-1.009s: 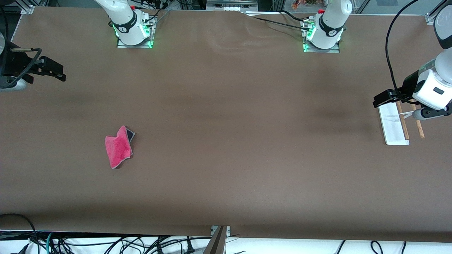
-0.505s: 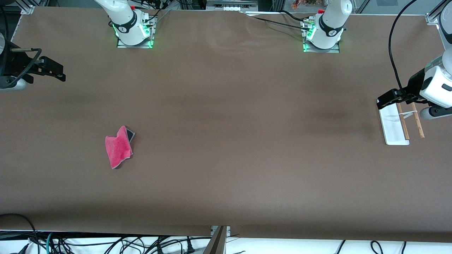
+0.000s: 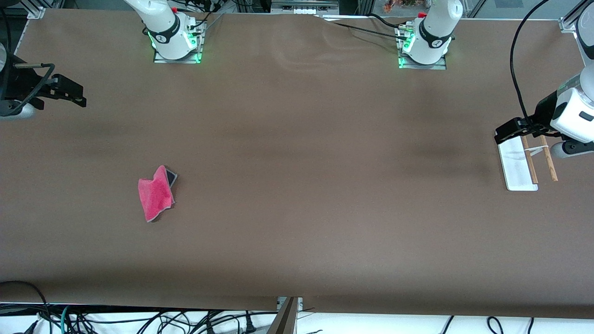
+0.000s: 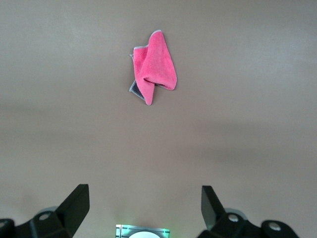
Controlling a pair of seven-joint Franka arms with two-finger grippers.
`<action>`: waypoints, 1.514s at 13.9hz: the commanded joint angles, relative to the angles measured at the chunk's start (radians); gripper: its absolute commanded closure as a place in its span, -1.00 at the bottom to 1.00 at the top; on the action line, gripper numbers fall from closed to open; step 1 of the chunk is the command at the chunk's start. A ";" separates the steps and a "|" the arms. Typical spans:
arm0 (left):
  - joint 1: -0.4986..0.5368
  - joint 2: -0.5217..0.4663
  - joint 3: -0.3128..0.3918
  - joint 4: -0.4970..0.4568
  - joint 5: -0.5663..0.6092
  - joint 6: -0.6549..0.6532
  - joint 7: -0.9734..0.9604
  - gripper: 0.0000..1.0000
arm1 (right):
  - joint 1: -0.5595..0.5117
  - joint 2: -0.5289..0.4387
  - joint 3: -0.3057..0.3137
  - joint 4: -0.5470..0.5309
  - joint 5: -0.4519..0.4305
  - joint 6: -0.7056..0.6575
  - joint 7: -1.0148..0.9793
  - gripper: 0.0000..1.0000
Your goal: Pass towel and hang on rack
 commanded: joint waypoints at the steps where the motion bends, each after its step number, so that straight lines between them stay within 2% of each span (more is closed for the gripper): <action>1: 0.008 0.004 -0.004 0.003 0.003 -0.008 0.007 -1.00 | -0.008 0.002 0.008 0.009 0.010 0.001 0.003 -0.99; 14: 0.002 0.024 -0.007 0.008 0.003 0.001 -0.004 -1.00 | -0.007 0.007 0.009 0.011 0.008 0.016 0.000 -0.99; 21: 0.002 0.027 -0.007 0.012 0.003 0.003 -0.004 -1.00 | 0.012 0.061 0.014 0.032 0.008 0.098 -0.009 -0.99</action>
